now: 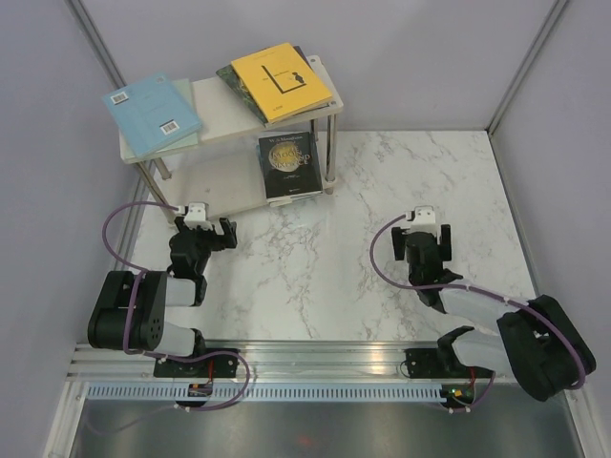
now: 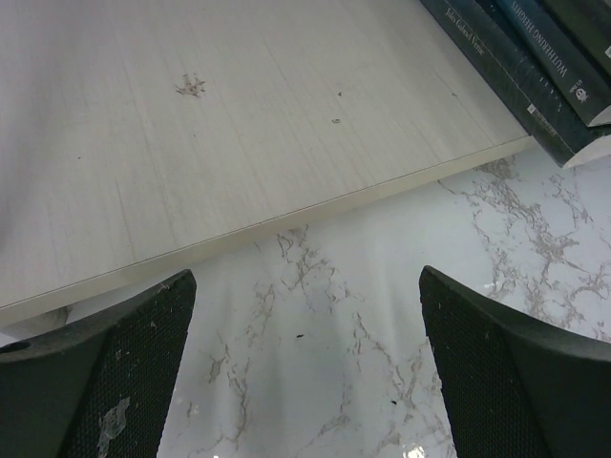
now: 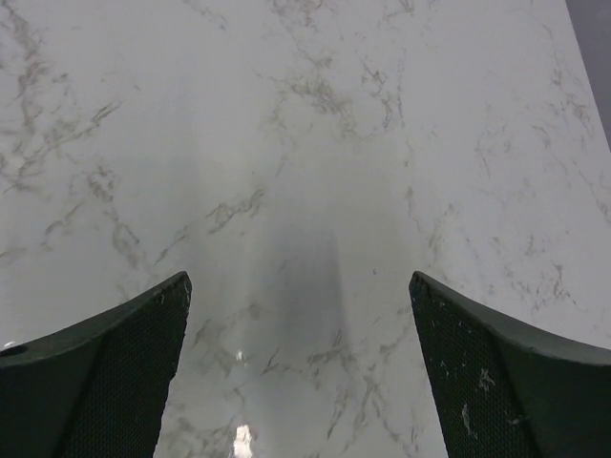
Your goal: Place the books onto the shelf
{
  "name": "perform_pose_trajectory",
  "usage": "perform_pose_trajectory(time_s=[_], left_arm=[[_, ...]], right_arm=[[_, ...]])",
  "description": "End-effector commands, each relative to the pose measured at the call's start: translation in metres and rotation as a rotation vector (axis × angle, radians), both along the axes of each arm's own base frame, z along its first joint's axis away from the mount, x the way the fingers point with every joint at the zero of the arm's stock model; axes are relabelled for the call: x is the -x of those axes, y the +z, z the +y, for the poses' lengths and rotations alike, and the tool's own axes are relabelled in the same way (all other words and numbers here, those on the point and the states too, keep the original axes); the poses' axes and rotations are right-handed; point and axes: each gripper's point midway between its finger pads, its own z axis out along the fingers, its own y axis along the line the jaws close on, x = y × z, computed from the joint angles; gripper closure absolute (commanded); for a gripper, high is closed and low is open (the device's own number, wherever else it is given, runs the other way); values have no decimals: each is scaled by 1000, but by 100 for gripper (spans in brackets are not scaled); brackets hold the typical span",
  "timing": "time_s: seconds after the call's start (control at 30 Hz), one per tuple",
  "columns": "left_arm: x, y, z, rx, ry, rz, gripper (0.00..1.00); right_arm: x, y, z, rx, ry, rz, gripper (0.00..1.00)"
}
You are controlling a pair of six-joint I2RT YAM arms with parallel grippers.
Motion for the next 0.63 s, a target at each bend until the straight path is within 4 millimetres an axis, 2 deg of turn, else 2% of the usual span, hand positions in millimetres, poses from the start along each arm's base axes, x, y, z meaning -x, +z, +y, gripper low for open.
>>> perform_pose_trajectory(time_s=[0.0, 0.03, 0.07, 0.13, 0.17, 0.23, 0.27, 0.33, 0.37, 0.6], left_arm=[[-11, 22, -1, -55, -22, -89, 0], [-11, 22, -1, -55, -23, -89, 0], [-11, 23, -1, -55, -23, -89, 0], [-11, 22, -1, -55, -22, -87, 0], [-11, 22, -1, -55, -23, -86, 0], [-11, 22, -1, -55, -23, -89, 0], [-11, 22, -1, -55, -22, -87, 0], [-10, 22, -1, -55, -22, -89, 0], [-11, 22, -1, -55, -22, -86, 0], [-11, 21, -1, -55, -22, -81, 0]], right_arm=[[-41, 52, -7, -83, 16, -311, 2], [-41, 60, -22, -129, -26, -402, 2], [-41, 51, -25, -135, -19, -404, 2], [-41, 53, -34, -150, -53, -450, 2], [-44, 48, -48, -154, -96, -457, 2], [-48, 39, -55, -218, -121, -471, 2], [-51, 28, -62, -221, -121, -445, 2], [-67, 34, -48, -229, -36, -446, 2], [-65, 23, -49, -227, -42, -386, 2], [-65, 26, -49, -231, -35, -407, 2]])
